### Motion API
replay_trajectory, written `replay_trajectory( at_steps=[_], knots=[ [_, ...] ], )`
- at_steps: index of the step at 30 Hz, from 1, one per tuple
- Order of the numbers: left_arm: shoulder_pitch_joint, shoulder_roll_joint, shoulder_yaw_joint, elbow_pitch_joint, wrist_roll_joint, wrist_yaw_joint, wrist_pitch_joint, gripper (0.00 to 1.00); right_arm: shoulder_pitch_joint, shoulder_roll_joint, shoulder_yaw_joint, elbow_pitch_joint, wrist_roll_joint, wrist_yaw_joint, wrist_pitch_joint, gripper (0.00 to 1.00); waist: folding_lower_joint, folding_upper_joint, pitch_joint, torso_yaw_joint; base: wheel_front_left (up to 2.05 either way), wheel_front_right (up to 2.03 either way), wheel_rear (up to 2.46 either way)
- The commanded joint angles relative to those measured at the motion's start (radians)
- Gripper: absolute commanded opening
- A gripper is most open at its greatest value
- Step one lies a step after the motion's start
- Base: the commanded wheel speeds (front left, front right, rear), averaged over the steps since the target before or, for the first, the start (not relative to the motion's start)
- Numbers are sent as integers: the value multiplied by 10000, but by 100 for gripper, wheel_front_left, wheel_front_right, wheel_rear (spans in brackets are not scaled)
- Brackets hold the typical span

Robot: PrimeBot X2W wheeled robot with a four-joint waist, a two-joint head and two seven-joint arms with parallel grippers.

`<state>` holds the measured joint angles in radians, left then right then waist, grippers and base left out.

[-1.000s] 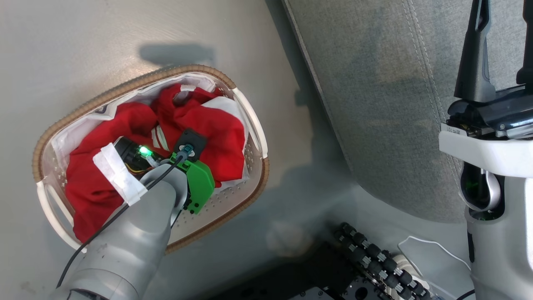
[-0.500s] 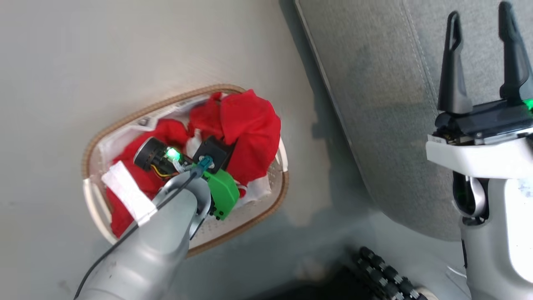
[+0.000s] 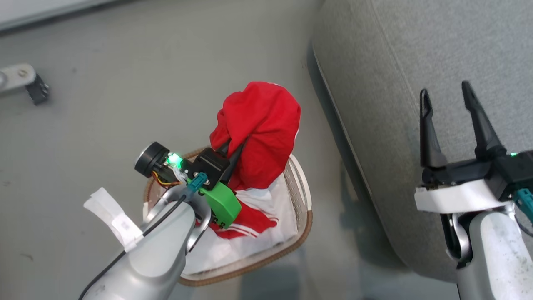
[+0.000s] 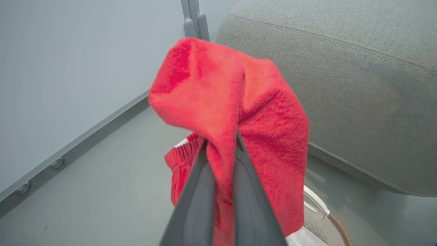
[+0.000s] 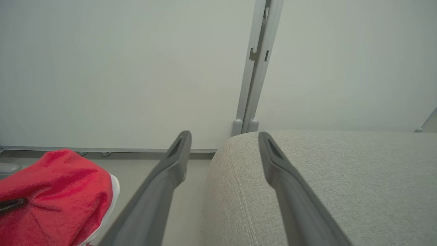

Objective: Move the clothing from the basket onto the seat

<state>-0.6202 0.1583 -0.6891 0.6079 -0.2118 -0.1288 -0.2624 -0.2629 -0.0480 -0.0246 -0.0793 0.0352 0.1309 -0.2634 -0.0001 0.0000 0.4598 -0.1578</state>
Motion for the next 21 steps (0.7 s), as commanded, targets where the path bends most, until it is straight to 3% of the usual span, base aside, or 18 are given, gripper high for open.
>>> replay_trajectory(
  at_steps=[1,12,21],
  knots=[
    [105,133,31,-156,105,-6,-36,0,325,-42,-14,99,-56,-3,-21,100,1,0,-1844,811,0,0,0],
    [-1476,1278,-375,-1041,-412,-18,-36,0,1149,-40,589,667,-84,-3,-21,100,1,0,-3355,910,0,0,0],
    [-2854,1598,-326,-1248,-1042,-11,22,0,787,-40,1523,969,-82,-3,-21,100,1,0,-3744,924,0,0,0]
  ],
)
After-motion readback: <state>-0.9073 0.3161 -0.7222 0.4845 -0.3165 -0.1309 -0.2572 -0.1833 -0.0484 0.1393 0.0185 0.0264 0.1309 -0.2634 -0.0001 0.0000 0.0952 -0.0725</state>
